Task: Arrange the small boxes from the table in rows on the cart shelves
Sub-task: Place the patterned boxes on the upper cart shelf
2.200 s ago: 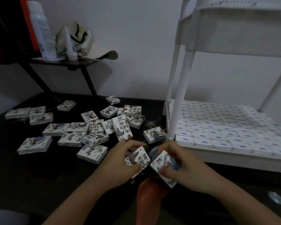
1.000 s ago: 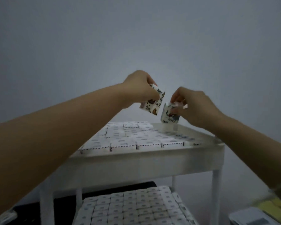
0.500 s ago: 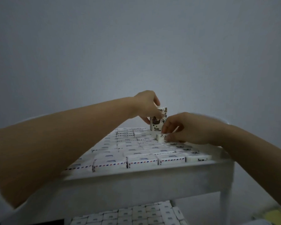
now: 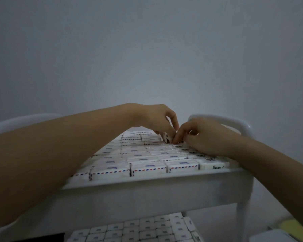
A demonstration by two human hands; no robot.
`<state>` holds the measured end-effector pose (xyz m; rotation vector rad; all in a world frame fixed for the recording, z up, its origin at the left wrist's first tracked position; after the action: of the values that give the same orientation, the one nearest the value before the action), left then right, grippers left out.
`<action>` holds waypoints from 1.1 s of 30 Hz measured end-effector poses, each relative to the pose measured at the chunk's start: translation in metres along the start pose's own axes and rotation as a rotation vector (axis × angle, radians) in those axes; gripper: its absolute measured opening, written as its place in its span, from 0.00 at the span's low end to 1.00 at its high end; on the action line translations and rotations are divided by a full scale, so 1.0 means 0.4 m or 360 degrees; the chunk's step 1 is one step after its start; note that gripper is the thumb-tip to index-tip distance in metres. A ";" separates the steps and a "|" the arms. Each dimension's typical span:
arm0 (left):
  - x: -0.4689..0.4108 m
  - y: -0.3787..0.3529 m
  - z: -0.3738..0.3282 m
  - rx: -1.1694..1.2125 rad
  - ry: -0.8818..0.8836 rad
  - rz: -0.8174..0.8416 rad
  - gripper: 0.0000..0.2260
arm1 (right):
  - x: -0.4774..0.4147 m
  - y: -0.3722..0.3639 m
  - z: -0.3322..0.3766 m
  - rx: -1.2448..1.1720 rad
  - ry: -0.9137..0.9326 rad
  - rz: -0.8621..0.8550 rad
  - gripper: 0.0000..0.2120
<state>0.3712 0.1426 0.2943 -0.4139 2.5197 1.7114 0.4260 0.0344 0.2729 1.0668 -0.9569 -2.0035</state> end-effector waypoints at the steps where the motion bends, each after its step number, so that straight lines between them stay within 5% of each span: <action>1: 0.002 0.001 0.001 0.0000 0.0008 0.0012 0.07 | -0.001 0.002 0.000 -0.0002 -0.0005 -0.0045 0.15; 6: 0.018 -0.018 -0.004 -0.0073 0.0080 0.0186 0.08 | -0.015 0.008 -0.024 -0.0356 -0.0194 -0.0065 0.13; 11: 0.065 0.007 -0.034 -0.0259 0.0126 0.0026 0.13 | 0.001 0.005 -0.020 -0.0362 -0.0233 0.0001 0.15; 15: 0.189 0.066 -0.118 -0.0564 -0.0010 -0.0403 0.12 | 0.063 0.029 0.055 -0.0073 0.0023 -0.0268 0.14; 19: 0.406 0.058 -0.184 -0.0578 -0.0181 -0.0694 0.08 | 0.206 0.013 0.214 -0.0241 0.0462 -0.0592 0.09; 23: 0.661 0.003 -0.160 -0.0483 -0.0208 -0.0958 0.07 | 0.354 -0.100 0.342 -0.0445 0.0686 -0.0562 0.11; 27: 0.920 -0.120 -0.012 -0.0349 0.0103 -0.1151 0.08 | 0.468 -0.267 0.429 -0.0434 0.0787 -0.0513 0.15; 33: 1.310 -0.378 0.293 -0.0502 0.1110 -0.1009 0.10 | 0.559 -0.674 0.532 0.0039 0.0796 0.0304 0.15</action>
<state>-0.1046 0.1026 0.0060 -1.8703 2.0301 1.8674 0.0843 0.0526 0.0471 1.3495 -0.7783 -1.4718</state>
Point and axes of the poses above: each hand's wrist, its own x-axis away from the middle knuckle, its own y-axis out of the back of the hand, z = x × y, the point moved 6 cm from there along -x, towards the middle knuckle, and after that the axes turned 11 degrees about -y, right-handed, at the moved point
